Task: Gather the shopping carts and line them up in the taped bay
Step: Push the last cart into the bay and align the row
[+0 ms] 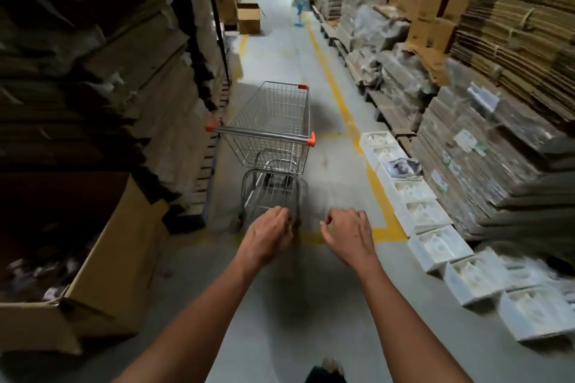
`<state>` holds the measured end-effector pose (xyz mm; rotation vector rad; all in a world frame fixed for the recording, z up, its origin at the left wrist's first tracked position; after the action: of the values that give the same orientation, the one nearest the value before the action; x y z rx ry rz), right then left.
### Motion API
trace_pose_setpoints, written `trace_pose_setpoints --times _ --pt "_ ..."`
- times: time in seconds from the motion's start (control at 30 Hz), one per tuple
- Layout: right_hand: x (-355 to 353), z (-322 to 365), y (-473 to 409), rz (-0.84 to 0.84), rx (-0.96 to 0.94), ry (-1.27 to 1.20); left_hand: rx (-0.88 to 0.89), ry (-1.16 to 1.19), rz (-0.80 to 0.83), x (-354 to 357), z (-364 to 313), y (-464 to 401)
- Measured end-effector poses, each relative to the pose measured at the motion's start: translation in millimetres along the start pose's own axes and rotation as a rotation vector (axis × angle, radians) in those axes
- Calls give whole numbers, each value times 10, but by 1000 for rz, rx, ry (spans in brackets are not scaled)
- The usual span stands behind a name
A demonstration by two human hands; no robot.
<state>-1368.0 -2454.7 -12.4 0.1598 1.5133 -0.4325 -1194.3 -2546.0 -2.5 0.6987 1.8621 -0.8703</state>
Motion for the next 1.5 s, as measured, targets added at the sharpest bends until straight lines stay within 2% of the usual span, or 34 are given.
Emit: trace_pose_setpoints --times 0.3,0.6,0.7,0.8,0.9,0.97,1.13,1.2,1.3,1.5 --pt "294 559 -2222 6 -188 5 -119 -76 36 99 1349 -1339" --pt "648 745 -3828 42 -288 -124 -348 -114 140 152 2438 -2417" --pt "897 786 -4206 122 -234 -113 -393 -29 178 251 2758 -2686" --pt "1304 809 -4467 301 -206 -17 -399 26 241 482 3086 -2973" --pt "1600 858 -4637 437 -183 1 -359 37 283 770 3463 -3225" --pt "1693 862 -4762 491 -123 -53 -273 -35 288 928 3639 -3415" --pt "1781 776 -4972 561 80 0 -169 -304 614 1225 3846 -3864" --pt "1808 760 -5021 566 132 62 -102 -357 679 1276 3905 -4015" --pt "1830 756 -5089 618 150 144 13 -384 704 1290 3884 -4114" --pt "1790 661 -5263 709 230 144 183 -380 651 1381 3845 -4414"
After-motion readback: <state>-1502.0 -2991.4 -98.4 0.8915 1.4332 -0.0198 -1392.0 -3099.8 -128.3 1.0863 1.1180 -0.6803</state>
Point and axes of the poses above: each hand's wrist, its own y-axis away from the middle knuckle, its own x-axis out of the palm, z = x × y, the point moved 8 cm from there along -y, towards the middle knuckle, and after that the axes turned 7 degrees about z, right-handed, at the moved point
